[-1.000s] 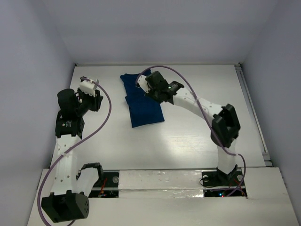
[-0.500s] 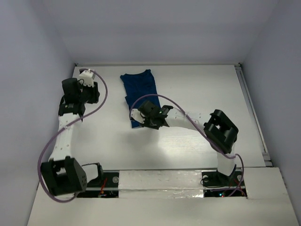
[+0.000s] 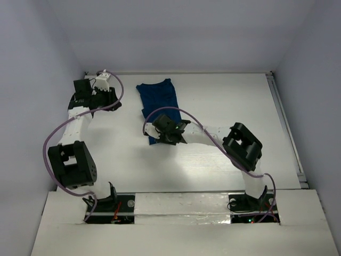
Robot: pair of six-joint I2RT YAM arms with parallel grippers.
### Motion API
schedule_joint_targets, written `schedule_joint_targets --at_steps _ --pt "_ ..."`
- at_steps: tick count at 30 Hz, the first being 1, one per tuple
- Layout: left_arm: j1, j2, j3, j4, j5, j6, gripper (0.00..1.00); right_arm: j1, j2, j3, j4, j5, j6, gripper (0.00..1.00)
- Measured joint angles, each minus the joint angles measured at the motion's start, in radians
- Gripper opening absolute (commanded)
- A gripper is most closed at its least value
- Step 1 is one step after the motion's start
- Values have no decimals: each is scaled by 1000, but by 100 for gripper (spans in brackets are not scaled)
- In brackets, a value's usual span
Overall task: Fold and stack the t-shirts
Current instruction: Grab one side of the 2/3 rectangular tshirt with right arm
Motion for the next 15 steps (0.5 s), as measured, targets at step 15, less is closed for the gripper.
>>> schedule_joint_targets --at_steps 15 --pt "0 113 8 -66 131 2 29 0 54 13 -11 -18 -3 38"
